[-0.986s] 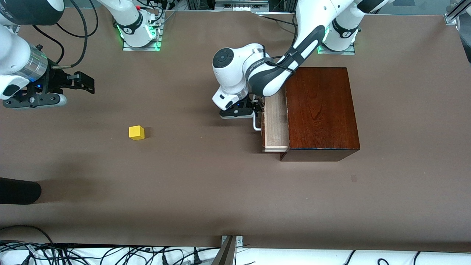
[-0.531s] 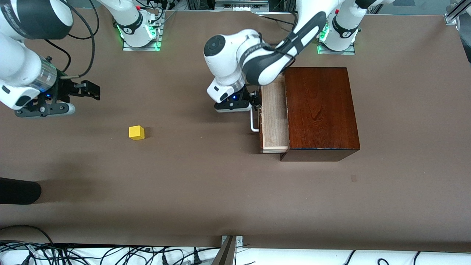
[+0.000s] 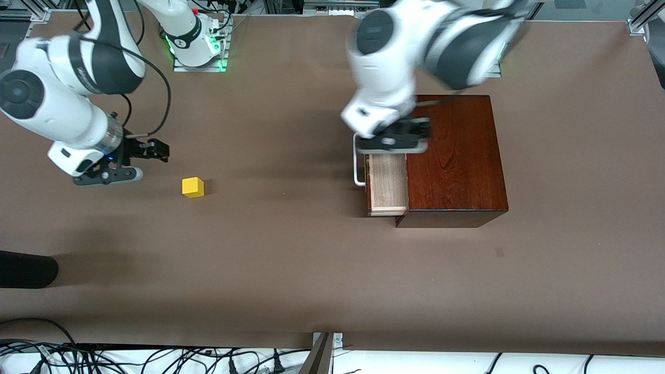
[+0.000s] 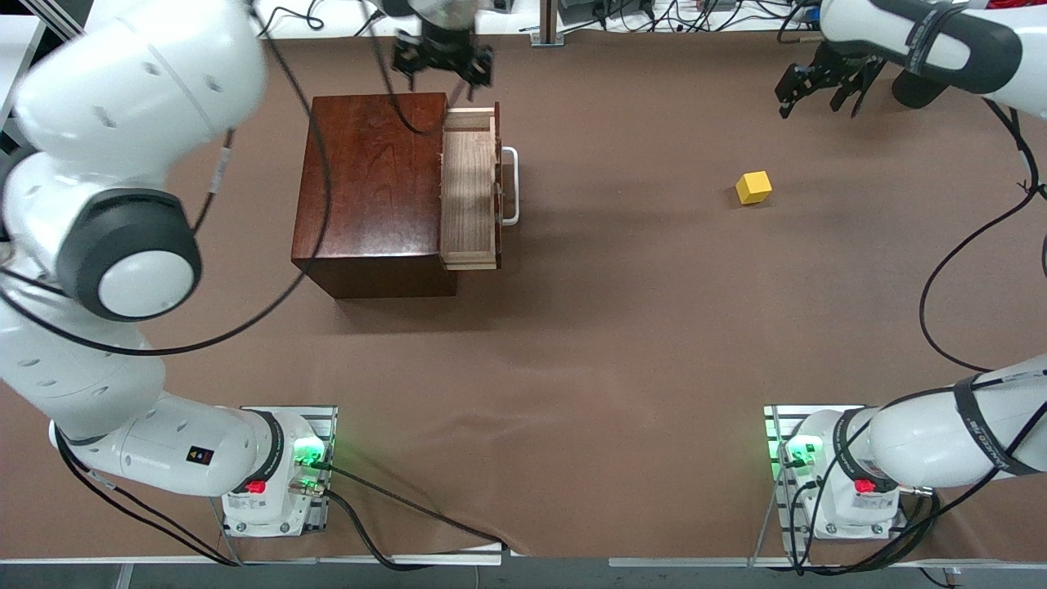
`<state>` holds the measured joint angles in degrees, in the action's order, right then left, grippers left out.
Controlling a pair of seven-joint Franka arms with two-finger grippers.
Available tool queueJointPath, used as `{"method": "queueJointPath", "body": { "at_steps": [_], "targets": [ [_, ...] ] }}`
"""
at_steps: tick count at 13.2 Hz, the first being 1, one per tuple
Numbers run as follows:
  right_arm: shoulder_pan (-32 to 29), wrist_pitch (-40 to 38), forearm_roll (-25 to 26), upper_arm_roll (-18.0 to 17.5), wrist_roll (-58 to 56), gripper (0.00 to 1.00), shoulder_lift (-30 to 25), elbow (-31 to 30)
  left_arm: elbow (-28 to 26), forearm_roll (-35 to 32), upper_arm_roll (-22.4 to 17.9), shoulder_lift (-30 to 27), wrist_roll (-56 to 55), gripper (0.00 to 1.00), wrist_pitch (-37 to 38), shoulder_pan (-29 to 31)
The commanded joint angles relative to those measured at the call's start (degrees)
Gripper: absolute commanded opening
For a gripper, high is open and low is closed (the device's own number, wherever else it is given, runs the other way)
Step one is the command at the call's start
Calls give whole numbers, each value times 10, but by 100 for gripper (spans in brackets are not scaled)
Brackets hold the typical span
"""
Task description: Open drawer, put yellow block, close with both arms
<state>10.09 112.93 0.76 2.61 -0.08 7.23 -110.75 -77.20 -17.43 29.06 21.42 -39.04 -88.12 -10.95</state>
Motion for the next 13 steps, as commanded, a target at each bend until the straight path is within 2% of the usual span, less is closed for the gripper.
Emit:
{"method": "queueJointPath", "body": {
  "at_steps": [1, 3, 5, 6, 7, 8, 9, 10, 12, 13],
  "targets": [
    [1, 65, -9, 0, 0, 100, 3, -54, -11, 82, 5, -54, 81, 100, 36, 99],
    [1, 111, -9, 0, 0, 100, 19, -77, -12, 120, 3, -69, 176, 100, 70, 166],
    [1, 149, -9, 0, 0, 100, 40, -90, -12, 135, -12, -85, 241, 100, 79, 192],
    [1, 170, -9, 0, 0, 100, 50, -97, -26, 134, -62, -116, 288, 100, 77, 165],
    [1, 188, -9, 0, 0, 100, 66, -99, -56, 144, -144, -138, 336, 100, 75, 126],
    [0, 206, -9, 0, 0, 100, 82, -99, -85, 171, -209, -166, 382, 100, 57, 98],
    [0, 226, -9, 1, 0, 100, 97, -102, -130, 182, -246, -195, 418, 100, 24, 86],
    [0, 243, -9, 1, 0, 100, 107, -105, -177, 180, -274, -226, 437, 100, -21, 78],
    [-1, 283, -9, 1, 0, 100, 125, -119, -265, 182, -292, -272, 439, 100, -137, 77],
    [-1, 295, -9, 1, 0, 100, 132, -125, -273, 181, -292, -270, 432, 100, -146, 77]
  ]
}}
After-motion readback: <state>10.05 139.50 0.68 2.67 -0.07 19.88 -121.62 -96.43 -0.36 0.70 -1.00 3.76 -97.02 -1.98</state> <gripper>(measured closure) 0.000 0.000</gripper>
